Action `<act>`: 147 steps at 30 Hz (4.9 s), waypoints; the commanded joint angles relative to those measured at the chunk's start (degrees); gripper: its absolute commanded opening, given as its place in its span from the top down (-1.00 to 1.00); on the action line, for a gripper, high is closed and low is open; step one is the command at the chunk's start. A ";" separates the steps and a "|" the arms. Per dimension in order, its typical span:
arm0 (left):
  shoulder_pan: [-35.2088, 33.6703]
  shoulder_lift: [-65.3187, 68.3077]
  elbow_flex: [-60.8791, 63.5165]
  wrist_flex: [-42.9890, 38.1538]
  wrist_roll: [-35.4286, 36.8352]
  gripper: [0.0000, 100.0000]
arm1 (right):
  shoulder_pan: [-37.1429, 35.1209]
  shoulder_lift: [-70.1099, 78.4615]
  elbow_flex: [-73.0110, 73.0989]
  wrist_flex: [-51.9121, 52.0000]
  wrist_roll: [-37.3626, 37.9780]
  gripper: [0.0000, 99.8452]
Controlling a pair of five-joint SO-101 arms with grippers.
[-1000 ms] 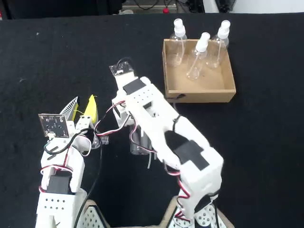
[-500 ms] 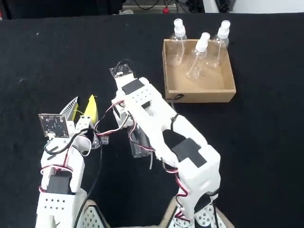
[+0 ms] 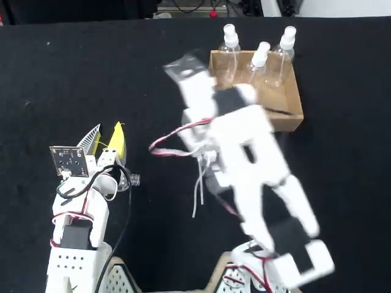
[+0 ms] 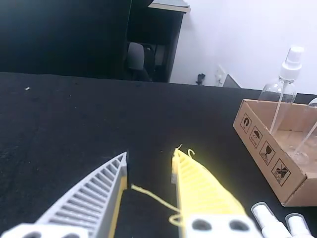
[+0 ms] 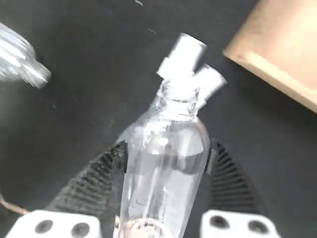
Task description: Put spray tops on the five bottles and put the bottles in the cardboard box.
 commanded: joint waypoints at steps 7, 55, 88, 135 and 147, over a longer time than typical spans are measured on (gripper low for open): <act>0.66 -0.79 1.10 -0.44 0.53 0.71 | 39.82 -16.31 27.30 -11.43 37.36 0.70; 3.47 -0.70 1.27 -0.09 0.53 0.71 | 67.08 12.97 14.81 -24.88 16.44 0.40; 3.47 -0.70 1.27 -0.26 0.53 0.71 | 65.85 14.11 8.04 -28.84 12.75 0.71; 3.38 -0.70 1.27 -0.35 0.53 0.71 | 53.27 19.56 6.55 -18.81 14.77 0.35; 3.38 -0.70 1.27 -0.35 0.53 0.71 | 52.57 19.30 13.93 -26.73 14.33 0.36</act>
